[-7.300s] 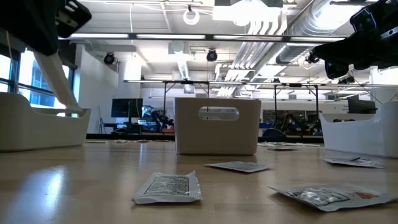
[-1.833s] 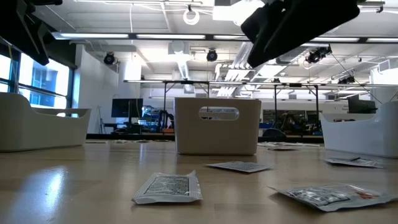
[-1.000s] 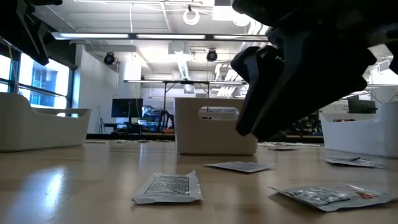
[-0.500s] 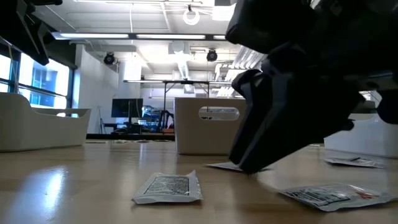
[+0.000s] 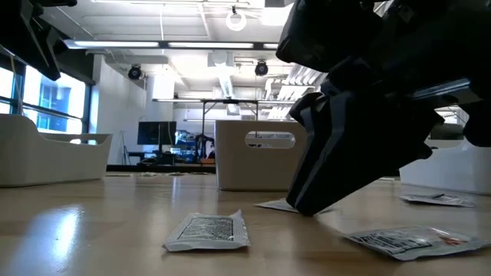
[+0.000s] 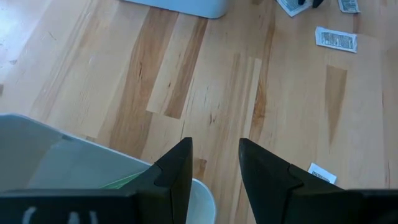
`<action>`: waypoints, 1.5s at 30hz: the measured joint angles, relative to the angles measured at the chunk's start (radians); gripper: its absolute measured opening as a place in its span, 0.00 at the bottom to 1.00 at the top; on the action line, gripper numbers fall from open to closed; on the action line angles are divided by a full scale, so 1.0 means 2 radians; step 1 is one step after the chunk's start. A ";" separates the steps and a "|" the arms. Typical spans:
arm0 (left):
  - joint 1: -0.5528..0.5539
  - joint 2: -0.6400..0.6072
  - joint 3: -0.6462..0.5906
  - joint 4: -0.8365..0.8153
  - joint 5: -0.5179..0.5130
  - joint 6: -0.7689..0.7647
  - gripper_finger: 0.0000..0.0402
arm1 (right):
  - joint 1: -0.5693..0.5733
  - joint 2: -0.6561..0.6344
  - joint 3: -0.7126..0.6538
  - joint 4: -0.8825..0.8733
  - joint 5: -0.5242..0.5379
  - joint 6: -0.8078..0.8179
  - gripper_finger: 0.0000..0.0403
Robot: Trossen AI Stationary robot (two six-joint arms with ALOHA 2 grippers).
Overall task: Pick & Place First Aid Supplies
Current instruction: Put the alcohol pad into the white bin
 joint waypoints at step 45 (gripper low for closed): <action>0.000 0.000 0.000 0.000 0.007 0.000 0.32 | -0.003 -0.030 -0.001 -0.072 -0.056 -0.023 0.12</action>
